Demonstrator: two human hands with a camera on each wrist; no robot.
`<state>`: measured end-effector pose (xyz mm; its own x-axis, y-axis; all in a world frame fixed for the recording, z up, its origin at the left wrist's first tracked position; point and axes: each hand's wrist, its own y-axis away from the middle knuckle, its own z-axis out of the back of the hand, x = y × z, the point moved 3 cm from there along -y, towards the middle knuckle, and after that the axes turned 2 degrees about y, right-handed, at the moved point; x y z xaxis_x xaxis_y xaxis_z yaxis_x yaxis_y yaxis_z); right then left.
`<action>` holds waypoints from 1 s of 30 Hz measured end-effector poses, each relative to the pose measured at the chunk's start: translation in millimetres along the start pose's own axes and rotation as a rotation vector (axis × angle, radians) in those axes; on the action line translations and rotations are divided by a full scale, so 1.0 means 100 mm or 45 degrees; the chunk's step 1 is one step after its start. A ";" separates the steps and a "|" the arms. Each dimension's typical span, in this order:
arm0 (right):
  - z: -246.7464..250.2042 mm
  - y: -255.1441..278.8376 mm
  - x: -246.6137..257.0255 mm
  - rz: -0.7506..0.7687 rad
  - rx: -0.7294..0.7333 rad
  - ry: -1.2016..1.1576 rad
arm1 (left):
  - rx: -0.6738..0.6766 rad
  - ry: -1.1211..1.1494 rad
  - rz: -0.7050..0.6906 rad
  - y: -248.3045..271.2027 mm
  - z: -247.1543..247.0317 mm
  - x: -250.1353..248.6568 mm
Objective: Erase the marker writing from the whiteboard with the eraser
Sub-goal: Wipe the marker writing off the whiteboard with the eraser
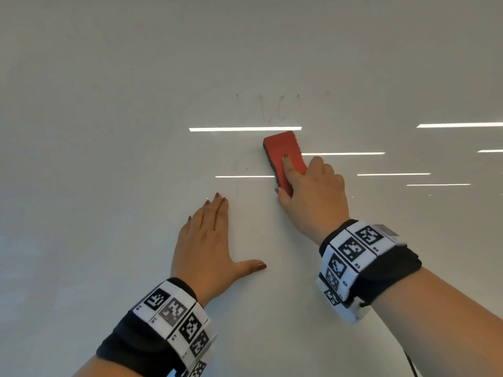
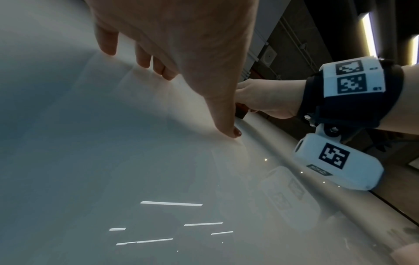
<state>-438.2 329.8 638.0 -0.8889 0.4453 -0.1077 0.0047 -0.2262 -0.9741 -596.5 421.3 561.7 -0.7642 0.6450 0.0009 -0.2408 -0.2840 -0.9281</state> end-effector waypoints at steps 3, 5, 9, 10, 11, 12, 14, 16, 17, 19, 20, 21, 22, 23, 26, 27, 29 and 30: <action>0.03 0.08 0.16 0.147 0.017 -0.010 | -0.001 0.007 -0.005 0.00 -0.02 0.00; 0.04 0.19 0.27 0.278 0.050 0.010 | -0.007 0.006 -0.012 0.00 -0.02 0.00; 0.02 0.23 0.27 0.515 0.089 0.092 | -0.016 0.002 -0.012 0.01 -0.01 0.00; 0.02 0.19 0.22 0.549 0.064 0.109 | -0.016 0.004 -0.010 0.01 -0.01 0.00; 0.03 0.14 0.16 0.558 0.031 0.111 | -0.014 0.005 -0.009 0.01 -0.01 0.00; 0.05 0.08 0.11 0.531 0.019 0.108 | -0.010 0.004 -0.009 0.01 -0.01 0.00; 0.10 -0.06 0.01 0.389 0.022 0.121 | -0.006 0.009 -0.014 0.02 -0.01 0.01; 0.11 -0.20 -0.08 0.212 0.000 0.127 | -0.011 0.026 -0.017 0.03 -0.01 0.01; 0.12 -0.25 -0.10 0.134 -0.018 0.114 | -0.012 0.037 -0.019 0.03 -0.01 0.02; 0.11 -0.33 -0.07 0.011 -0.040 0.073 | -0.016 0.037 -0.022 0.04 -0.01 0.02; 0.09 -0.34 -0.03 -0.031 -0.042 0.051 | -0.019 0.031 -0.023 0.03 -0.02 0.03; 0.07 -0.33 0.03 -0.059 -0.037 0.030 | -0.022 0.028 -0.023 0.03 -0.03 0.03; 0.05 -0.32 0.09 -0.069 -0.034 0.014 | -0.027 0.027 -0.025 0.03 -0.03 0.03; 0.03 -0.29 0.15 -0.055 -0.038 0.006 | -0.032 0.028 -0.027 0.03 -0.03 0.02; 0.01 -0.19 0.33 0.075 -0.056 0.017 | -0.028 0.031 -0.030 0.04 -0.02 0.01; 0.02 -0.14 0.38 0.133 -0.048 0.020 | -0.033 0.031 -0.031 0.03 -0.02 0.01; 0.01 -0.06 0.45 0.302 -0.011 0.030 | -0.037 0.028 -0.029 0.03 -0.02 0.01; 0.00 -0.04 0.46 0.407 0.012 0.047 | -0.033 0.029 -0.028 0.03 -0.02 0.00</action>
<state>-479.0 350.5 636.9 -0.8258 0.3817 -0.4151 0.2764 -0.3677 -0.8879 -596.3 422.2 557.9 -0.7453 0.6667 0.0131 -0.2413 -0.2514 -0.9373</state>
